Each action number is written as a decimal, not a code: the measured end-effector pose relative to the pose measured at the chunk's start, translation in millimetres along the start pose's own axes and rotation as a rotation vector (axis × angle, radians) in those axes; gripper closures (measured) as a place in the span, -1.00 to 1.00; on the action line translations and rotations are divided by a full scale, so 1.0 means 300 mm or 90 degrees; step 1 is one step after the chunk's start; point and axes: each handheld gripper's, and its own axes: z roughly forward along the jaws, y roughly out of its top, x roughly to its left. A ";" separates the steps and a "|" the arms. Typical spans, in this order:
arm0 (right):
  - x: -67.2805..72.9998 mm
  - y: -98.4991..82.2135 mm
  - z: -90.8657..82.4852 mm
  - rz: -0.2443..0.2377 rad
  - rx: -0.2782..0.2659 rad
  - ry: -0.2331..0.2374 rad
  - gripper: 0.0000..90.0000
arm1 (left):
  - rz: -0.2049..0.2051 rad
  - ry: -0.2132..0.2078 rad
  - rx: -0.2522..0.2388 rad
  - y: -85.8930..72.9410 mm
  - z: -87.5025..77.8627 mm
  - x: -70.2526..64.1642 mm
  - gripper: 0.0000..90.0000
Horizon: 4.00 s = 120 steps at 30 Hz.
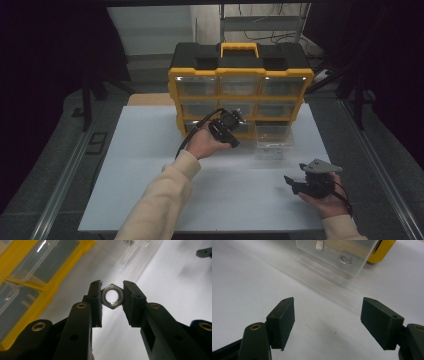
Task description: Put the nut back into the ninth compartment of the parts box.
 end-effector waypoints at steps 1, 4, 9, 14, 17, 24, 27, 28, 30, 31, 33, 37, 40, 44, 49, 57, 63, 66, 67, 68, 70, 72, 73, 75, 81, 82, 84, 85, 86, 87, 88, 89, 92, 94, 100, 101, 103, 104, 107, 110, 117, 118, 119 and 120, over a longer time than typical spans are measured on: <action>0.000 0.000 0.000 0.000 0.000 0.000 -0.37 | 0.001 0.000 -0.001 0.004 -0.002 -0.001 0.55; -0.001 0.000 0.001 0.000 0.000 0.000 -0.37 | 0.005 -0.002 -0.006 0.024 -0.007 -0.007 0.55; -0.002 0.000 0.001 0.001 0.000 0.001 -0.37 | 0.014 -0.003 -0.008 0.058 -0.014 -0.021 0.55; -0.003 -0.001 0.000 0.002 -0.001 0.002 -0.37 | 0.020 -0.003 -0.012 0.083 -0.016 -0.032 0.55; -0.003 0.000 -0.001 0.002 -0.002 0.002 -0.37 | 0.024 -0.002 -0.014 0.098 -0.017 -0.038 0.55; -0.003 0.000 -0.001 0.002 -0.001 0.001 -0.37 | 0.025 -0.001 -0.029 0.124 -0.014 -0.047 0.55; -0.003 0.000 -0.001 0.000 -0.002 0.001 -0.37 | 0.023 -0.006 -0.030 0.133 -0.008 -0.045 0.55; -0.004 0.000 -0.001 0.000 -0.002 0.001 -0.37 | 0.023 -0.006 -0.029 0.136 -0.005 -0.045 0.55; -0.004 -0.001 -0.001 0.001 -0.001 0.000 -0.37 | 0.023 -0.008 -0.029 0.141 -0.002 -0.044 0.55; -0.004 -0.001 -0.001 0.001 -0.002 0.001 -0.37 | 0.023 -0.008 -0.030 0.145 -0.001 -0.044 0.55; -0.004 -0.001 -0.001 0.001 -0.002 0.001 -0.37 | 0.024 -0.009 -0.030 0.152 0.003 -0.044 0.55; -0.004 -0.001 -0.003 0.000 -0.002 0.001 -0.37 | 0.025 -0.012 -0.033 0.168 0.009 -0.048 0.55; -0.004 -0.001 -0.003 0.001 -0.002 0.001 -0.37 | 0.028 -0.012 -0.031 0.184 0.013 -0.051 0.55; -0.005 0.000 -0.003 0.002 -0.003 0.001 -0.37 | 0.030 -0.015 -0.031 0.205 0.030 -0.051 0.55; -0.006 -0.001 -0.004 0.002 -0.004 0.001 -0.37 | 0.031 -0.017 -0.033 0.223 0.057 -0.055 0.55; -0.006 -0.001 -0.005 0.002 -0.005 0.001 -0.37 | 0.035 -0.023 -0.038 0.250 0.075 -0.050 0.55; -0.007 -0.001 -0.003 0.002 -0.004 0.003 -0.37 | 0.036 -0.028 -0.040 0.267 0.095 -0.046 0.55; -0.009 -0.001 -0.004 0.003 -0.004 0.002 -0.37 | 0.034 -0.028 -0.042 0.277 0.107 -0.045 0.55; -0.009 -0.001 -0.004 0.003 -0.004 0.003 -0.37 | 0.035 -0.029 -0.043 0.280 0.112 -0.044 0.55; -0.009 -0.002 -0.004 0.003 -0.004 0.002 -0.37 | 0.035 -0.029 -0.042 0.285 0.118 -0.044 0.55; -0.008 -0.001 -0.005 0.002 -0.005 0.002 -0.37 | 0.033 -0.029 -0.046 0.294 0.129 -0.045 0.55; -0.008 -0.002 -0.007 0.002 -0.006 0.002 -0.37 | 0.034 -0.029 -0.047 0.299 0.137 -0.048 0.55; -0.009 -0.002 -0.007 0.003 -0.006 0.002 -0.37 | 0.036 -0.028 -0.046 0.301 0.141 -0.050 0.55; -0.010 -0.003 -0.007 0.003 -0.006 0.003 -0.37 | 0.036 -0.027 -0.046 0.304 0.150 -0.052 0.55; -0.011 -0.003 -0.008 0.003 -0.007 0.003 -0.37 | 0.034 -0.019 -0.050 0.306 0.163 -0.052 0.53; -0.011 -0.004 -0.008 0.003 -0.006 0.003 -0.37 | 0.035 -0.020 -0.056 0.305 0.159 -0.052 0.45; -0.011 -0.004 -0.008 0.003 -0.006 0.003 -0.37 | 0.030 -0.009 -0.068 0.301 0.144 -0.054 0.15; -0.011 -0.004 -0.008 0.003 -0.006 0.003 -0.37 | 0.028 -0.011 -0.075 0.297 0.135 -0.053 0.04; -0.011 -0.004 -0.008 0.003 -0.006 0.003 -0.37 | 0.028 -0.013 -0.080 0.293 0.127 -0.052 -0.05; -0.011 -0.004 -0.008 0.003 -0.006 0.003 -0.37 | 0.028 -0.013 -0.082 0.289 0.118 -0.051 -0.15; -0.011 -0.004 -0.008 0.002 -0.006 0.003 -0.37 | 0.028 -0.012 -0.087 0.283 0.110 -0.049 -0.23; -0.011 -0.004 -0.008 0.002 -0.006 0.003 -0.37 | 0.027 -0.015 -0.093 0.276 0.101 -0.048 -0.31; -0.011 -0.003 -0.008 0.003 -0.006 0.002 -0.37 | 0.024 -0.023 -0.101 0.250 0.082 -0.044 -0.48; -0.010 -0.003 -0.008 0.003 -0.005 0.002 -0.37 | 0.029 -0.024 -0.100 0.235 0.077 -0.044 -0.57; -0.005 -0.002 -0.008 0.002 -0.006 0.001 -0.37 | 0.032 -0.019 -0.103 0.179 0.055 -0.047 -0.69; -0.005 -0.002 -0.008 0.002 -0.006 0.000 -0.37 | 0.033 -0.019 -0.103 0.170 0.050 -0.048 -0.70; -0.005 -0.002 -0.008 0.002 -0.006 -0.001 -0.37 | 0.036 -0.017 -0.106 0.151 0.039 -0.048 -0.70; -0.005 -0.002 -0.008 0.002 -0.006 -0.001 -0.37 | 0.037 -0.015 -0.108 0.139 0.033 -0.048 -0.70; -0.003 -0.002 -0.009 0.003 -0.007 -0.001 -0.37 | 0.037 -0.009 -0.108 0.108 0.019 -0.047 -0.71; -0.001 -0.001 -0.008 0.002 -0.006 -0.001 -0.37 | 0.031 -0.003 -0.115 0.065 0.000 -0.041 -0.70; -0.001 0.000 -0.007 0.001 -0.006 -0.001 -0.37 | 0.006 0.014 -0.125 -0.056 -0.046 -0.011 -0.69; -0.001 0.000 -0.007 0.001 -0.006 -0.001 -0.37 | 0.004 0.016 -0.125 -0.073 -0.050 -0.010 -0.69; 0.000 -0.001 -0.006 0.001 -0.005 0.000 -0.37 | 0.004 0.020 -0.126 -0.090 -0.053 -0.009 -0.69; 0.000 -0.001 -0.006 0.001 -0.005 -0.001 -0.37 | 0.005 0.024 -0.126 -0.105 -0.056 -0.007 -0.69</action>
